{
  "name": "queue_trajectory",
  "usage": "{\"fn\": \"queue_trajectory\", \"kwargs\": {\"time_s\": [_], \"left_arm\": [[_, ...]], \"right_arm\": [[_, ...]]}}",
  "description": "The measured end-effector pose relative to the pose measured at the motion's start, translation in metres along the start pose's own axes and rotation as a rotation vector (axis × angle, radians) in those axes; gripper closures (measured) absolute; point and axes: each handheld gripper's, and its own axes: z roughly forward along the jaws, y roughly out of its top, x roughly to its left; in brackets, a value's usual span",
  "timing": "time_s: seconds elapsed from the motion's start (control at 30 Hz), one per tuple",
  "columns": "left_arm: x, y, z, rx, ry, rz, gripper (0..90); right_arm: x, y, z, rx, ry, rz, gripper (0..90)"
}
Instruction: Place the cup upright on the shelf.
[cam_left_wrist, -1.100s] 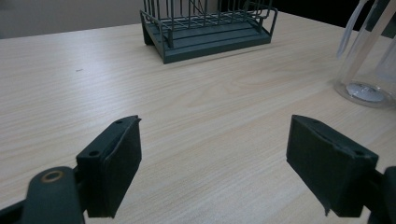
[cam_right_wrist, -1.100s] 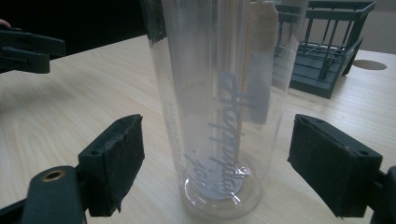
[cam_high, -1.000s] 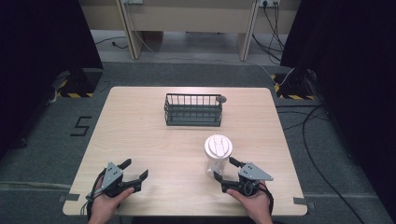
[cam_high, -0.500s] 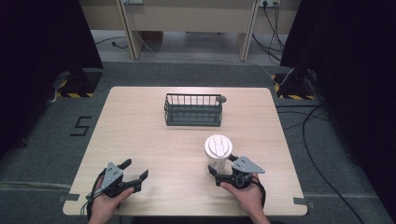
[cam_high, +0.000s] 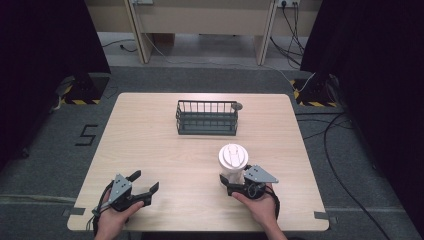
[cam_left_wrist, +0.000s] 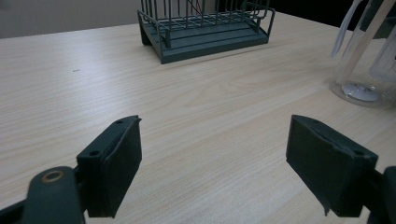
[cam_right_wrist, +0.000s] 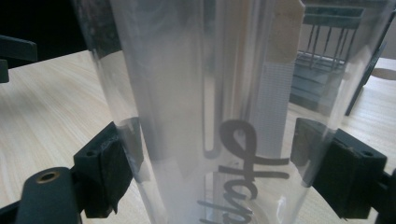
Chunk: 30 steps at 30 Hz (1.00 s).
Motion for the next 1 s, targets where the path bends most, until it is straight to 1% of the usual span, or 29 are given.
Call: {"fn": "queue_trajectory", "kwargs": {"time_s": [0.23,0.4,0.47,0.57,0.67,0.73,0.87,1.0], "left_arm": [[0.000,0.000,0.001,0.002,-0.002,0.002,17.9],[0.000,0.000,0.001,0.006,-0.001,-0.003,18.1],[0.000,0.000,0.001,0.002,-0.001,0.001,18.2],[0.000,0.000,0.001,0.004,0.002,-0.004,18.3],[0.000,0.000,0.001,0.004,0.003,-0.006,18.4],[0.001,0.000,0.001,0.005,0.004,-0.011,18.5],[-0.001,0.000,0.001,0.000,0.006,-0.015,18.4],[-0.002,0.001,0.002,0.000,0.002,-0.013,18.4]], "right_arm": [[0.001,0.001,-0.001,0.007,0.000,0.000,17.9],[0.001,0.006,-0.003,-0.002,0.004,0.004,18.0],[0.001,0.011,-0.004,-0.012,0.005,0.008,18.1],[0.000,0.018,-0.005,-0.009,0.007,0.017,18.1],[-0.001,0.024,-0.005,-0.011,0.003,0.008,18.1],[-0.001,0.027,-0.004,-0.013,0.001,0.013,18.2],[-0.002,0.034,-0.003,-0.012,-0.003,-0.001,18.2],[-0.003,0.038,0.000,-0.008,-0.005,-0.007,18.2]]}}
